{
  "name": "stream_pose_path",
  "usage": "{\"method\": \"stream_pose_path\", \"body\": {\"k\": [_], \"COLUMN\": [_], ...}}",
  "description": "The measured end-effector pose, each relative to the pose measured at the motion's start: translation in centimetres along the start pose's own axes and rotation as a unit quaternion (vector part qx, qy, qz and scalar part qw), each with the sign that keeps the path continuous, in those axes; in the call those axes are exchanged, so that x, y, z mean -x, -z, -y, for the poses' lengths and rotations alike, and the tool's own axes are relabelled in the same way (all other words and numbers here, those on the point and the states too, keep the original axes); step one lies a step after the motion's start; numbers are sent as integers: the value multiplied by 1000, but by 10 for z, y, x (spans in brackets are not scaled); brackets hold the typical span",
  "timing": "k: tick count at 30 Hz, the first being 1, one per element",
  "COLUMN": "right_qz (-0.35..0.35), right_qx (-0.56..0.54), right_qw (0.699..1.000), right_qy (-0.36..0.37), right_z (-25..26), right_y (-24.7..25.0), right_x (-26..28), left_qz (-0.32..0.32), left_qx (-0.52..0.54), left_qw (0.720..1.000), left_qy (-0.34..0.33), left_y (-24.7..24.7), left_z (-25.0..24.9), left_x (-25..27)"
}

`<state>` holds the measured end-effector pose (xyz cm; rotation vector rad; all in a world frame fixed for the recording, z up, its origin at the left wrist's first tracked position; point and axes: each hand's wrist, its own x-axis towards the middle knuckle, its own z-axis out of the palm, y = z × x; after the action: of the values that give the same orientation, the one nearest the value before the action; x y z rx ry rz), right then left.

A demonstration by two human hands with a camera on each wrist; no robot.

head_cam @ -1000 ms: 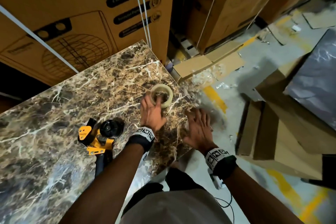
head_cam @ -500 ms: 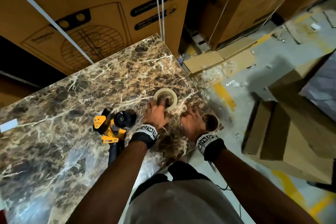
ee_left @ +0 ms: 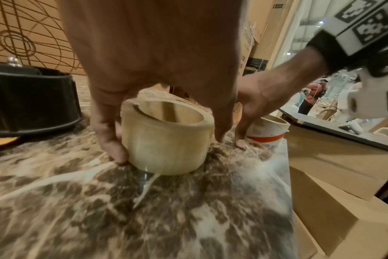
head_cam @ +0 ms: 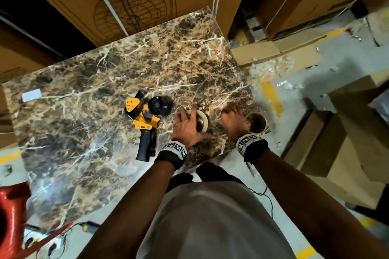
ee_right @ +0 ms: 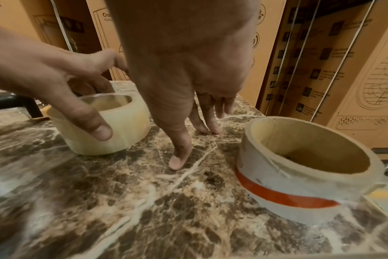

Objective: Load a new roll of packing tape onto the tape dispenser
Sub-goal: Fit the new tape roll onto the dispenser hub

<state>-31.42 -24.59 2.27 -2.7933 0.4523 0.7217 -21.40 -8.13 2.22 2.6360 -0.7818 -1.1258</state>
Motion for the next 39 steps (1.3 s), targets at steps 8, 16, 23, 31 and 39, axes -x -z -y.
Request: {"method": "stream_pose_path", "body": {"k": [8,16,23,31,39], "right_qz": [43,-52,-3,2,-83], "right_qx": [11,-433,-536,-546,-436], "right_qw": [997,896,836,829,884], "right_qy": [-59,81,121,120,149], "right_z": [15,92,153,173,168], "right_y": [8,40,54,68,89], "right_x": [-4,-20,-28,-21,-17], "left_qz": [-88,-93,-153,-317,-274], "left_qx": [462,785,798,700,650], "left_qw": [882,611,581,639,709], "left_qy": [11,33,36,31,6], "left_y": [34,81,75,71,95], "left_z": [28,62,98,116,120], "left_x": [23,78,99,108,119]}}
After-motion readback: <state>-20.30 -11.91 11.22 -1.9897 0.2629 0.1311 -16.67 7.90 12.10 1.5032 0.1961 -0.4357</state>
